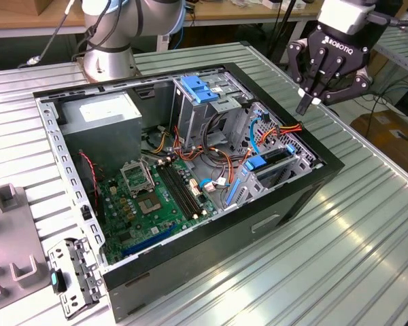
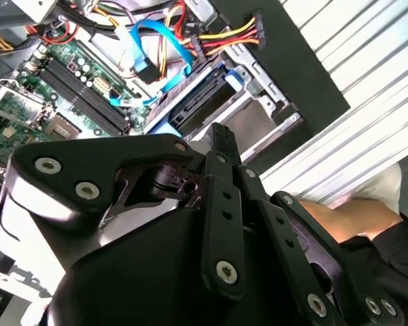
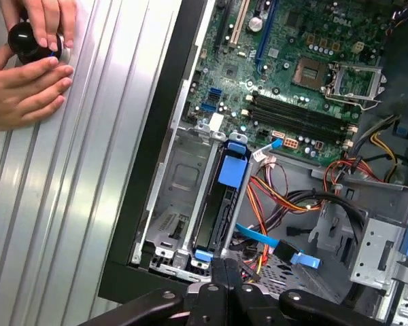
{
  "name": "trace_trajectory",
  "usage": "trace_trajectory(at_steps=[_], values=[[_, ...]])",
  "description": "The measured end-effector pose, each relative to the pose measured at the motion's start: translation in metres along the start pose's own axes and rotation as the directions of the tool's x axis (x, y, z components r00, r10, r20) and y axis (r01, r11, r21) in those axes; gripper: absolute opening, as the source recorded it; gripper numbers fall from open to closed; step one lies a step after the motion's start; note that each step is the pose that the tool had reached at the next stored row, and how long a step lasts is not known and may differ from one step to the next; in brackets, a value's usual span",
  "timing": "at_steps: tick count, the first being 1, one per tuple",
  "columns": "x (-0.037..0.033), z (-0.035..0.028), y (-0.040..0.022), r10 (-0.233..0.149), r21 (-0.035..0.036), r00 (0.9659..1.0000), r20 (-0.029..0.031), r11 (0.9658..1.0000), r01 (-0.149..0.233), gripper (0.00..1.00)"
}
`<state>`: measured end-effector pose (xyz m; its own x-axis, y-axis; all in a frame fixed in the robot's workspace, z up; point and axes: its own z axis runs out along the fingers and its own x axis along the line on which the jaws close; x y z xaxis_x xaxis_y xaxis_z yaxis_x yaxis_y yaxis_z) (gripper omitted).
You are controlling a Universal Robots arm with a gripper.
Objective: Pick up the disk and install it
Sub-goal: 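Insert the first disk wire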
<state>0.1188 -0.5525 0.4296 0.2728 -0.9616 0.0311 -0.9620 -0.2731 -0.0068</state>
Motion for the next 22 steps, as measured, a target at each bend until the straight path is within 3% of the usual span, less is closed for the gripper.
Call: trace_trajectory(at_steps=[3, 4, 5, 6, 8, 10, 13, 14, 15, 16, 22], values=[[0.0005, 0.0058, -0.0056, -0.025, -0.0013, 0.9997, -0.0070, 0.9997, 0.025, 0.11], [0.0005, 0.0075, -0.0057, -0.059, -0.0007, 0.9982, -0.0081, 0.9983, 0.059, 0.11], [0.0020, 0.0140, -0.0164, -0.124, -0.0003, 0.9923, -0.0122, 0.9923, 0.124, 0.11], [0.0039, 0.0172, -0.0287, -0.126, -0.0004, 0.9919, -0.0125, 0.9920, 0.126, 0.11], [0.0060, 0.0245, -0.0444, -0.132, -0.0023, 0.9911, -0.0175, 0.9913, 0.132, 0.11], [0.0065, 0.0296, -0.0509, -0.147, -0.0035, 0.9889, -0.0211, 0.9891, 0.147, 0.11], [0.0065, 0.0329, -0.0515, -0.210, -0.0027, 0.9774, -0.0237, 0.9777, 0.210, 0.11], [0.0065, 0.0341, -0.0515, -0.242, -0.0020, 0.9700, -0.0245, 0.9703, 0.242, 0.11], [0.0065, 0.0357, -0.0515, -0.290, 0.0002, 0.9568, -0.0260, 0.9571, 0.290, 0.11], [0.0064, 0.0367, -0.0515, -0.338, 0.0034, 0.9406, -0.0277, 0.9410, 0.339, 0.24], [0.0064, 0.0369, -0.0515, -0.342, 0.0037, 0.9393, -0.0275, 0.9396, 0.342, 0.24]])
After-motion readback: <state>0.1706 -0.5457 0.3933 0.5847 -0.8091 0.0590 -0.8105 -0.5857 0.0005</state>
